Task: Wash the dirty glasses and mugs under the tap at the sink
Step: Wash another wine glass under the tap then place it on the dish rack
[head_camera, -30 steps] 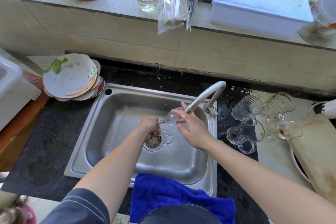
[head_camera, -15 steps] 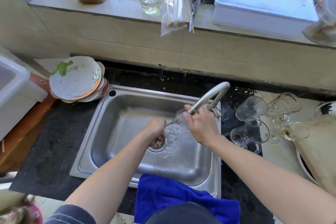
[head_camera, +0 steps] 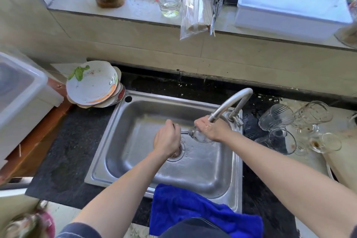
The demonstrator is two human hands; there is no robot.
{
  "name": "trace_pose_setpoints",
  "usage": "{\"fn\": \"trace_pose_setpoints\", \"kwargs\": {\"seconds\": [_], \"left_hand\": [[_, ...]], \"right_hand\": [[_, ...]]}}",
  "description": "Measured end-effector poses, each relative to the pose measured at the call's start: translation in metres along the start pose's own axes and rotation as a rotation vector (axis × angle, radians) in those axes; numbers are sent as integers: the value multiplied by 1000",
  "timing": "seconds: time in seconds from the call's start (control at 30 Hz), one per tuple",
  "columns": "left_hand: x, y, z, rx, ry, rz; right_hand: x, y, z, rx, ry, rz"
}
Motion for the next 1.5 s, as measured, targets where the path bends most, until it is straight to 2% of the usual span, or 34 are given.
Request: {"fn": "trace_pose_setpoints", "kwargs": {"seconds": [0.07, 0.13, 0.2, 0.27, 0.33, 0.47, 0.67, 0.77, 0.8, 0.9, 0.97, 1.07, 1.2, 1.3, 1.4, 1.47, 1.5], "left_hand": [[-3, -5, -2, 4, 35, -7], [-1, -10, -4, 20, 63, -5], [0, -14, -6, 37, 70, 25], [-2, -16, -7, 77, 71, 46], [-3, -16, -10, 128, 52, 101], [6, -14, -15, 206, -67, 274], [0, -2, -9, 254, -194, 364], [5, 0, -10, 190, -235, 391], [4, 3, -8, 168, -236, 384], [1, 7, -4, 80, -234, 357], [2, 6, -5, 19, -239, 339], [-5, 6, 1, -49, -224, 265], [-9, 11, 14, -122, -127, 217], [-8, 10, 20, -199, 4, 184], [-13, 9, 22, -234, 62, 172], [-10, 9, 21, -181, 35, 144], [-8, 11, 19, -122, -13, 140]], "right_hand": [[12, 1, 0, 125, -47, 10], [14, -10, 2, 167, -52, -185], [6, -25, 4, 179, 60, -371], [5, -30, 7, 267, 149, -515], [8, -25, 7, 313, 162, -737], [1, -20, 12, 37, 235, -1285], [0, 6, 18, -216, 366, -1731], [-6, 3, 16, -526, 434, -1927], [-4, 7, 14, -580, 461, -1984], [10, 18, 12, -448, 448, -1987], [10, 14, 11, -433, 449, -2022], [14, 11, 8, -579, 504, -2052], [25, 13, 6, -590, 545, -2050], [19, -5, 7, -810, 626, -2070], [30, 8, 5, -817, 676, -1820], [32, 18, 4, -865, 653, -1583], [30, 19, 5, -923, 584, -1417]]}}
Point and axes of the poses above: each hand's wrist, its own z-axis away from the middle knuckle, its own y-axis out of the palm, x = y × z, the point moved 2 cm from there along -z, towards the middle knuckle, and after that the axes turned 13 degrees about -y, right-handed, at the moved point
